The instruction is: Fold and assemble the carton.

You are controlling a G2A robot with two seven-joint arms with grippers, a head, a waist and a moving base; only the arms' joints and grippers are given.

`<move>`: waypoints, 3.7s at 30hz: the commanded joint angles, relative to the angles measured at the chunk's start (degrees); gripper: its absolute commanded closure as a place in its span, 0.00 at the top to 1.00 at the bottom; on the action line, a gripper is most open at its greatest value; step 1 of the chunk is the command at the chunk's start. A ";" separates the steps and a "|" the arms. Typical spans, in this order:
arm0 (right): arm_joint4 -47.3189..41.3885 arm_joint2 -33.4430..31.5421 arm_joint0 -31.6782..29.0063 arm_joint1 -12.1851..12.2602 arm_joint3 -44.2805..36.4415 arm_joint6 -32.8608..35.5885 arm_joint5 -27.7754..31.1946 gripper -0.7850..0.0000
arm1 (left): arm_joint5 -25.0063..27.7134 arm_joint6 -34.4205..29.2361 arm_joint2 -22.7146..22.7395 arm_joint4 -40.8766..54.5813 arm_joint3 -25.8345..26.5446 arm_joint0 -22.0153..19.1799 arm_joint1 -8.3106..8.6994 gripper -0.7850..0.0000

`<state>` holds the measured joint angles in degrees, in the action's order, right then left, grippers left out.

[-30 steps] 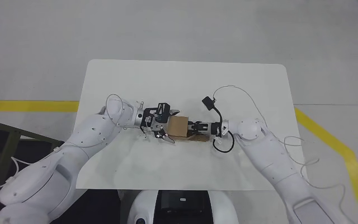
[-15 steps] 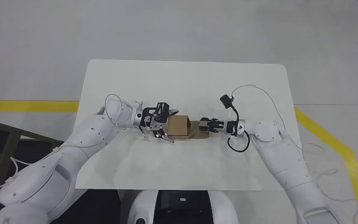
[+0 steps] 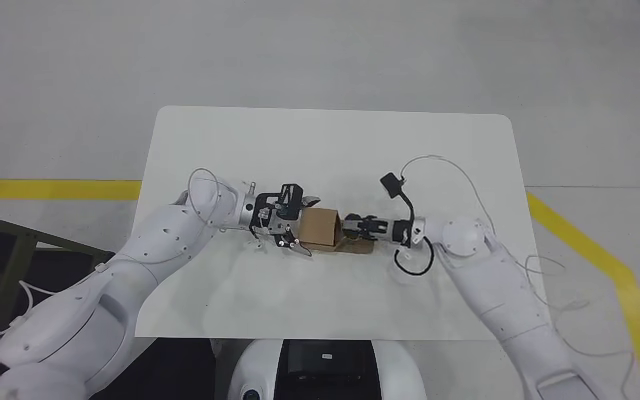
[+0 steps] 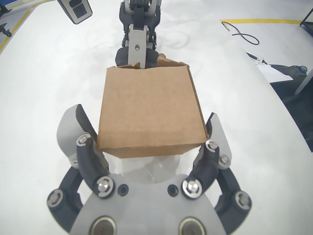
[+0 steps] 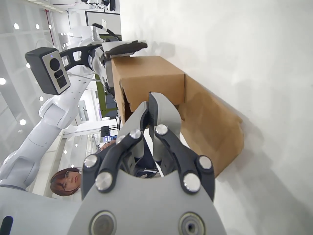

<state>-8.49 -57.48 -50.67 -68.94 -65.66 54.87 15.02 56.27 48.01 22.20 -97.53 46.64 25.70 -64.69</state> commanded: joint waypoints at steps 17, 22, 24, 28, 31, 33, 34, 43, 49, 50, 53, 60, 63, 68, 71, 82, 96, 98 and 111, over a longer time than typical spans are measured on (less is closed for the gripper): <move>-3.53 6.21 3.52 -2.85 4.17 -0.11 1.22 0.00 | 0.13 -0.13 -0.48 -0.32 0.56 0.03 0.08 1.00; -4.72 7.15 4.17 -3.54 5.51 -0.41 1.69 0.00 | 0.13 -0.13 -0.56 -0.62 0.62 0.07 0.14 1.00; -4.94 7.38 4.36 -3.73 5.92 -0.41 1.87 0.00 | 0.12 -0.12 -0.59 -0.86 0.65 0.10 0.16 1.00; -4.91 7.34 4.54 -3.84 6.38 -0.06 2.28 0.00 | 0.06 -0.06 -0.54 -1.14 0.58 0.16 0.24 1.00; -4.55 6.74 4.35 -3.63 6.32 0.48 2.47 0.00 | 0.09 -0.09 -0.48 -1.19 0.61 0.20 0.29 1.00; -4.02 6.21 4.05 -3.38 6.02 0.83 2.44 0.00 | 0.15 -0.15 -0.44 -1.24 0.60 0.22 0.32 1.00; -3.73 5.86 3.86 -3.22 5.78 0.96 2.39 0.00 | 0.17 -0.17 -0.42 -1.24 0.63 0.24 0.33 1.00; -0.52 0.98 0.83 -1.15 1.86 0.85 1.11 0.00 | 0.33 -0.33 -0.18 -1.36 0.75 0.37 0.38 1.00; 0.86 -2.83 -1.19 0.22 -1.11 0.55 0.27 0.00 | 0.51 -0.51 -0.02 -1.36 0.77 0.44 0.38 1.00; 1.30 -3.43 -1.45 0.44 -1.57 0.49 0.15 0.00 | 0.53 -0.53 0.04 -1.27 0.74 0.45 0.37 1.00; 2.58 -5.22 -2.23 1.09 -2.82 0.26 -0.37 0.00 | 0.56 -0.57 0.15 -1.24 0.78 0.46 0.34 1.00; 9.56 -9.25 -4.51 2.89 -6.16 -0.22 -3.44 0.00 | 0.51 -0.51 0.53 -1.20 0.49 0.51 0.22 1.00; 11.14 -10.51 -5.53 3.48 -7.52 0.57 -5.21 0.04 | 0.45 -0.52 0.62 -1.43 0.39 0.55 0.15 1.00; 12.13 -11.79 -6.99 4.09 -9.45 1.06 -6.70 0.47 | 0.61 -0.61 0.80 -1.46 0.29 0.62 0.02 1.00; 12.68 -12.05 -7.80 4.33 -10.33 1.22 -7.31 0.47 | 0.69 -0.69 0.89 -1.56 0.19 0.64 -0.03 1.00; 10.10 -9.43 -7.79 4.04 -9.14 3.32 -6.45 0.47 | 0.56 -0.56 1.22 -1.78 0.02 0.82 -0.13 1.00; 4.23 -4.93 -4.67 2.73 -4.35 4.86 -5.01 0.79 | 0.48 -0.49 1.54 -2.43 -0.23 0.94 -0.24 1.00; 3.16 -4.41 -4.30 2.52 -3.94 4.94 -4.75 0.97 | 0.35 -0.52 1.60 -2.58 -0.26 0.97 -0.27 1.00; 1.03 -2.92 -3.31 1.94 -6.42 3.16 -3.46 1.00 | 0.46 -0.53 1.98 -3.22 0.09 1.07 -0.38 1.00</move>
<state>-7.57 -60.52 -53.99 -66.98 -71.70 58.17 11.61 56.70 47.51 24.14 -100.75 46.70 26.75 -65.07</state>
